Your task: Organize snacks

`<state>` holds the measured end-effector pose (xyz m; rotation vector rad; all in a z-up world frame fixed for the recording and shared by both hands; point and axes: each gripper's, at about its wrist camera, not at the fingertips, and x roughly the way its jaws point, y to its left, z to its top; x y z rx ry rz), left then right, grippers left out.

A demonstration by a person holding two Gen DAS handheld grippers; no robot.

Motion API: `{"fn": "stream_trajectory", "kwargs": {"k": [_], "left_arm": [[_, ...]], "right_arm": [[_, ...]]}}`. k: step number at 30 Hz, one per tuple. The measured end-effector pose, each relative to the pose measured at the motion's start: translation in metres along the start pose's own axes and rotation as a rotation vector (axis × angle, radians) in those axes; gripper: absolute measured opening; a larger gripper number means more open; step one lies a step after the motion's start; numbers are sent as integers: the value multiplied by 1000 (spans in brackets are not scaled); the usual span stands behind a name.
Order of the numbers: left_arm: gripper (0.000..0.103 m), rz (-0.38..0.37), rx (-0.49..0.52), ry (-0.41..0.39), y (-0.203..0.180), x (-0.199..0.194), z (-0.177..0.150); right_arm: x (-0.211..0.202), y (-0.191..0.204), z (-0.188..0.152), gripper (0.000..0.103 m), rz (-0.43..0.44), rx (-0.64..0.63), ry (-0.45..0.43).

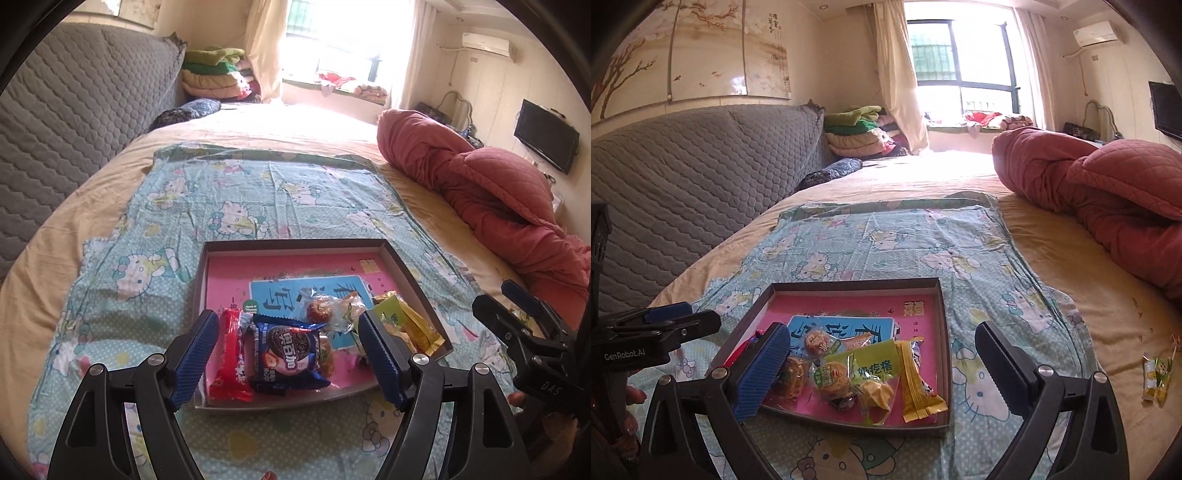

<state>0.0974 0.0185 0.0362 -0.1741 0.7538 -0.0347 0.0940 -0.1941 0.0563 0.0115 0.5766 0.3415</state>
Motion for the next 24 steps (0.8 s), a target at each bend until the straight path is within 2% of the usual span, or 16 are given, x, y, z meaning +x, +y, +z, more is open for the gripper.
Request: {"fn": "stream_trajectory", "kwargs": {"k": [6,15,24], "left_arm": [[79,27,8,29,3,-8,-11],[79,59,-25,30,11,-31,-23],[79,70,-14,58,1,-50,-42]], "right_arm": [[-12,1,-4,101,-9,22,15],[-37,8,-10,101,-31,4,10],[-45,33,-30,101,-7,-18,80]]}}
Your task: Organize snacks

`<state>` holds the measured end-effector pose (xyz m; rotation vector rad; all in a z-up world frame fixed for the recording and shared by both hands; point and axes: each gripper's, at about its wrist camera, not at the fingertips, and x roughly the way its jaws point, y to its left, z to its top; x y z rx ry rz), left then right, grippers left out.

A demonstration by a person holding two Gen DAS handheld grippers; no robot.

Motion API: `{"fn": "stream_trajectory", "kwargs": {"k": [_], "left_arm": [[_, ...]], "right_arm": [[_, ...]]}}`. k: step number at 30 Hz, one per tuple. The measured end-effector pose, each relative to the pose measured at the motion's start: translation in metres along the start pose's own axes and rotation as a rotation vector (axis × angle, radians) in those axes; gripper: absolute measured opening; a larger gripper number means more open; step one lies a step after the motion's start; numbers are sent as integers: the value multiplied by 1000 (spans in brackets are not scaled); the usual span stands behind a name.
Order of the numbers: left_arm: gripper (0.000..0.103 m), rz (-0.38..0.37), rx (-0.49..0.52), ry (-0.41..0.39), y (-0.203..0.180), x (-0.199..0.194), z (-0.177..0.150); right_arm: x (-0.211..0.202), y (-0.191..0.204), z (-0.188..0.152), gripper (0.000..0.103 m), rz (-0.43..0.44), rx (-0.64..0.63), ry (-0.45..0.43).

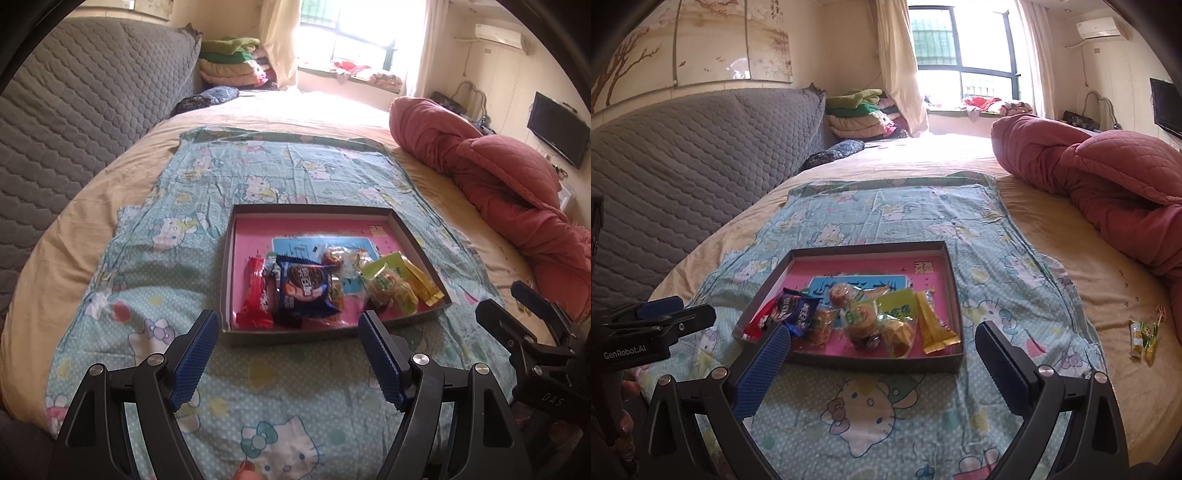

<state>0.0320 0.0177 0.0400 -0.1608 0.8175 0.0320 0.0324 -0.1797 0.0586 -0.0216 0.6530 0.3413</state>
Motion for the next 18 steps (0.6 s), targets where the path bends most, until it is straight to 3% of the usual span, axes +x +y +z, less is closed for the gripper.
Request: {"fn": "stream_trajectory", "kwargs": {"k": [11,18], "left_arm": [[79,-18,-22,24,-5,-15,-18],[79,-39,-51,83,-7,-15,-38]], "right_arm": [[-21,13,-4,101,12,8,17],[-27,15,-20,101,-11,19,46]]}}
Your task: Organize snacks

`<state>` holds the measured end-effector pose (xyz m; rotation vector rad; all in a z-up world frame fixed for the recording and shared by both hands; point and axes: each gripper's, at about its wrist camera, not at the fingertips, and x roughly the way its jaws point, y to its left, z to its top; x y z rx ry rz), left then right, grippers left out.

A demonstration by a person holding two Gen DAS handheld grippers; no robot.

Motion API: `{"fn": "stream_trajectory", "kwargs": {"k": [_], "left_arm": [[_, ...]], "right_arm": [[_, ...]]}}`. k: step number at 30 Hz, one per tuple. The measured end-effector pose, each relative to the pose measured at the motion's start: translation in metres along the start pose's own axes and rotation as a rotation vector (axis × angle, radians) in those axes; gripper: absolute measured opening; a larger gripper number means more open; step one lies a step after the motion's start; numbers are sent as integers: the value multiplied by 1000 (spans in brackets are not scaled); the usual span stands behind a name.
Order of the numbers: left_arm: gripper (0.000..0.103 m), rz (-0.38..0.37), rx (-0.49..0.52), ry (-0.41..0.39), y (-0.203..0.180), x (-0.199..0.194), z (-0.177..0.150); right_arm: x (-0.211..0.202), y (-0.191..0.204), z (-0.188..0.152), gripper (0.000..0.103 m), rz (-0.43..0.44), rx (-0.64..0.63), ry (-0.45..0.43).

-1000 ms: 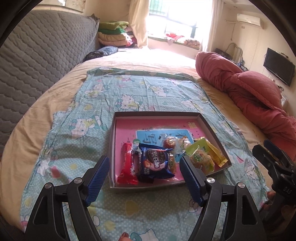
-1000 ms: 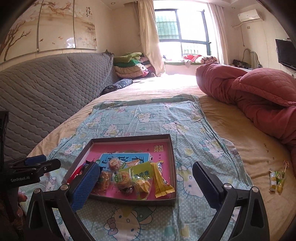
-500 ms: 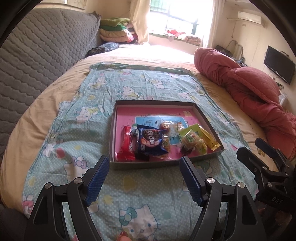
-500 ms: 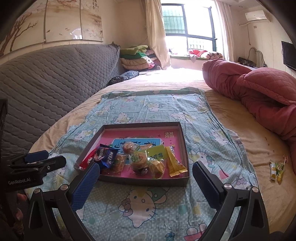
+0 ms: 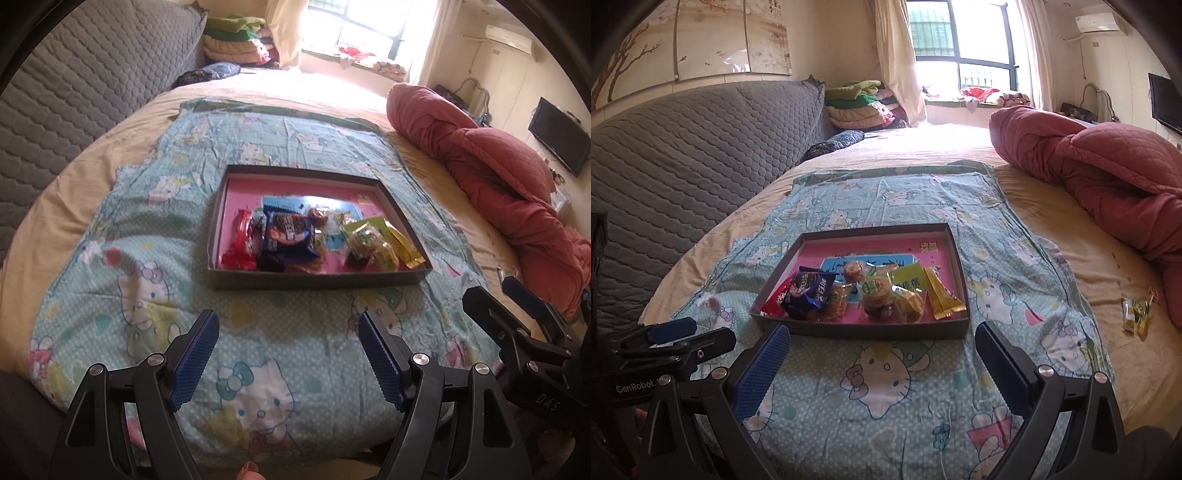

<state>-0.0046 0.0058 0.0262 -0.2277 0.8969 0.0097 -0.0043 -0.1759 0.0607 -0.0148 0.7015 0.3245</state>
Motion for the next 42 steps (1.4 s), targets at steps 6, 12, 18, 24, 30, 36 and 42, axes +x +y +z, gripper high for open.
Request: {"fn": "stream_trajectory", "kwargs": {"k": [6,12,18,24,30,36,42], "left_arm": [[79,22,4,-3,2,6,-4],[79,42,18,11,6,19,-10],[79,46,13,33,10,32,-12],[79,51,11,56,11,38,-15],[79,51,5,62,12,40,-16],[79,46,10,57,11,38,-15],[79,57,16,55,10,37,-15]], "right_arm": [[2,8,-8,101,31,-21,22],[15,8,-17,101,65,-12,70],[32,2,-26,101,71,12,120],[38,5,-30,101,60,-14,134],[42,3,-31,101,64,-6,143],[44,2,-32,101,57,1,149],[43,3,-33,101,56,-7,149]]}}
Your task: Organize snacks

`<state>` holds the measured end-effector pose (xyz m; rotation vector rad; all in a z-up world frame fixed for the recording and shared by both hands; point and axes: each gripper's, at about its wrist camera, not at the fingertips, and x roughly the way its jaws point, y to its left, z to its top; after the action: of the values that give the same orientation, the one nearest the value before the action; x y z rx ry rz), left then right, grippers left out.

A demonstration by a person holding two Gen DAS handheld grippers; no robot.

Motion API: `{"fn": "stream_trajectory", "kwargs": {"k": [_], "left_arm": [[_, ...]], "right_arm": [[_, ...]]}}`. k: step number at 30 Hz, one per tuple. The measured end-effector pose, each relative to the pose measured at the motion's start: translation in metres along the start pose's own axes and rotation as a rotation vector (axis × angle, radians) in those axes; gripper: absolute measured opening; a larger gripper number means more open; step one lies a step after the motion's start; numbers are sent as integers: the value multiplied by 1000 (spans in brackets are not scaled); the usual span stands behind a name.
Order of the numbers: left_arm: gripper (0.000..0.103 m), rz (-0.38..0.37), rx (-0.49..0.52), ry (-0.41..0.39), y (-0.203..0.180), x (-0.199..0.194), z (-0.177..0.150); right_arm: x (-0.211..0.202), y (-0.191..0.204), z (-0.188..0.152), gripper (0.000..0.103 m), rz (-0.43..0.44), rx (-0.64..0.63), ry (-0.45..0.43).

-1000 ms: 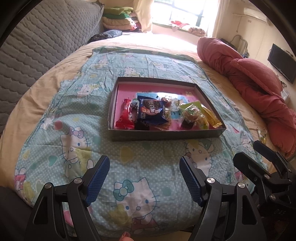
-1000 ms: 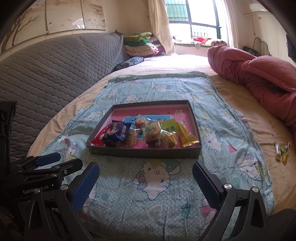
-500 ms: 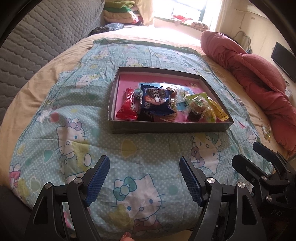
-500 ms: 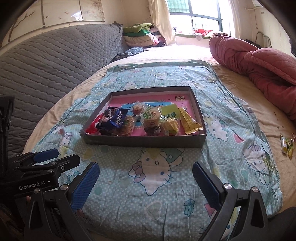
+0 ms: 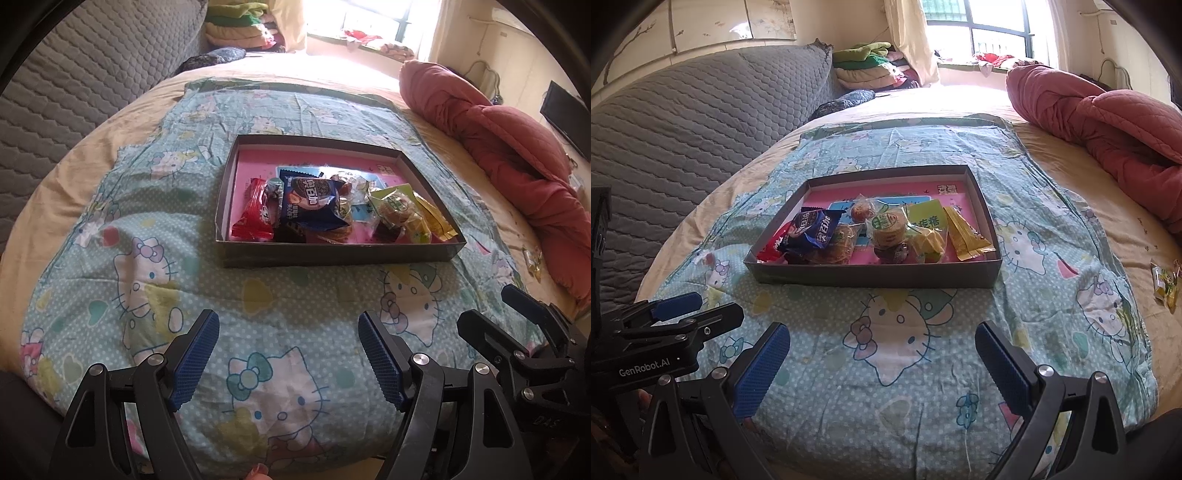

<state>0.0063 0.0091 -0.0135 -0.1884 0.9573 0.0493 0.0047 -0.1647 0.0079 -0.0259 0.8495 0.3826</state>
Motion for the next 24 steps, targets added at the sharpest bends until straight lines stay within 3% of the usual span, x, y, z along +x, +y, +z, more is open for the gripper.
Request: {"fn": "stream_trajectory", "kwargs": {"k": [24], "left_arm": [[79,4,5,0,0,0,1]], "right_arm": [[3,-1,0,101,-4,-2,10]]}}
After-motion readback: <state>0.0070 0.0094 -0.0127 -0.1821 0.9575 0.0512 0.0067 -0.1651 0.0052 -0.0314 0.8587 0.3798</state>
